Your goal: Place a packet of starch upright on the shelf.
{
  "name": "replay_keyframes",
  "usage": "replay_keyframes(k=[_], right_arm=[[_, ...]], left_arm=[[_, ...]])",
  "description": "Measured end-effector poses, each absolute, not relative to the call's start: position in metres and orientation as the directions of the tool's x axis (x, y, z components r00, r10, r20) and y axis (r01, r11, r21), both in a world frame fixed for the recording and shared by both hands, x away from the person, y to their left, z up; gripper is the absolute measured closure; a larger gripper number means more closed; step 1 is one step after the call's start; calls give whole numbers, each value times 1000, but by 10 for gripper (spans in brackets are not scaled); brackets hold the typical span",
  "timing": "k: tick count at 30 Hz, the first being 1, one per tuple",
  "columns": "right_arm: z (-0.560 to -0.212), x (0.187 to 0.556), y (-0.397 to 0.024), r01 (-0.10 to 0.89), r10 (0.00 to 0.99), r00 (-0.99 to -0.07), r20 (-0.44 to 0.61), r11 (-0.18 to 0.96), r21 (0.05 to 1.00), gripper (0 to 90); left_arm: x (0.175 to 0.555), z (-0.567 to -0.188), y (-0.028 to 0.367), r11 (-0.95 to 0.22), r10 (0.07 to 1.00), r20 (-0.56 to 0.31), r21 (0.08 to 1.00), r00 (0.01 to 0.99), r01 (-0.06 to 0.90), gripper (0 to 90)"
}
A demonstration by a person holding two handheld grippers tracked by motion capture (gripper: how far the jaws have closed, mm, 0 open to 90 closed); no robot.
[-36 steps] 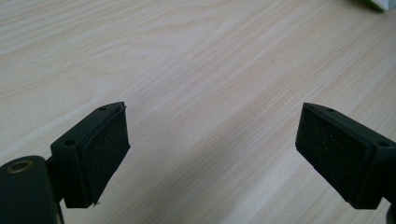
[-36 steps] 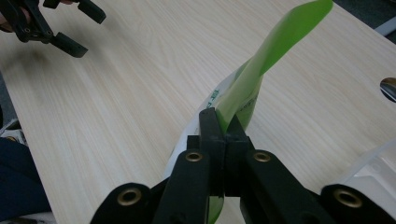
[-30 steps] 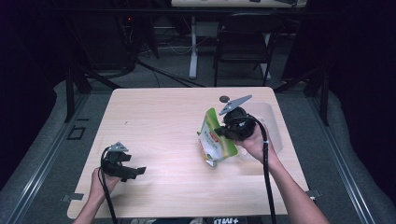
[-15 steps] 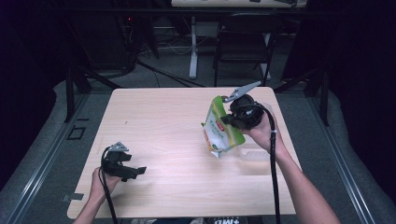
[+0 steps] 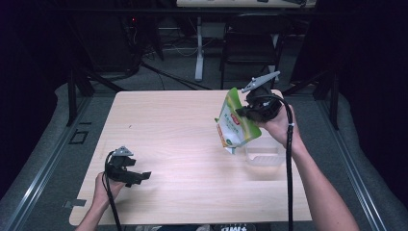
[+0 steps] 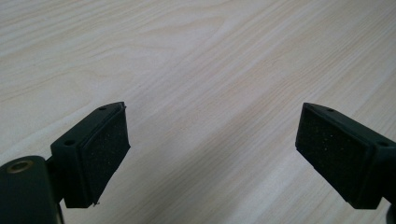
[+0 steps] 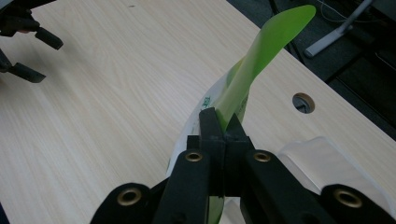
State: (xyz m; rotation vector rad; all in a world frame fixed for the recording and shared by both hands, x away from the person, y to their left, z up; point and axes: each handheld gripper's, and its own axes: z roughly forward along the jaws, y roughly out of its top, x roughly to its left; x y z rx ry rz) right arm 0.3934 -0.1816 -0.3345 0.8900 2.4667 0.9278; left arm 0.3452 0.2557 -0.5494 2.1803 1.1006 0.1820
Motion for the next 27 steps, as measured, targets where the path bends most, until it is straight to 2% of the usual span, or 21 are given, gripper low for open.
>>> replay_keyframes(k=[27], right_arm=[[-301, 430, -210, 467, 739, -655, -156, 559, 686, 900]], left_arm=[[346, -550, 257, -408, 756, -175, 628, 630, 663, 97]])
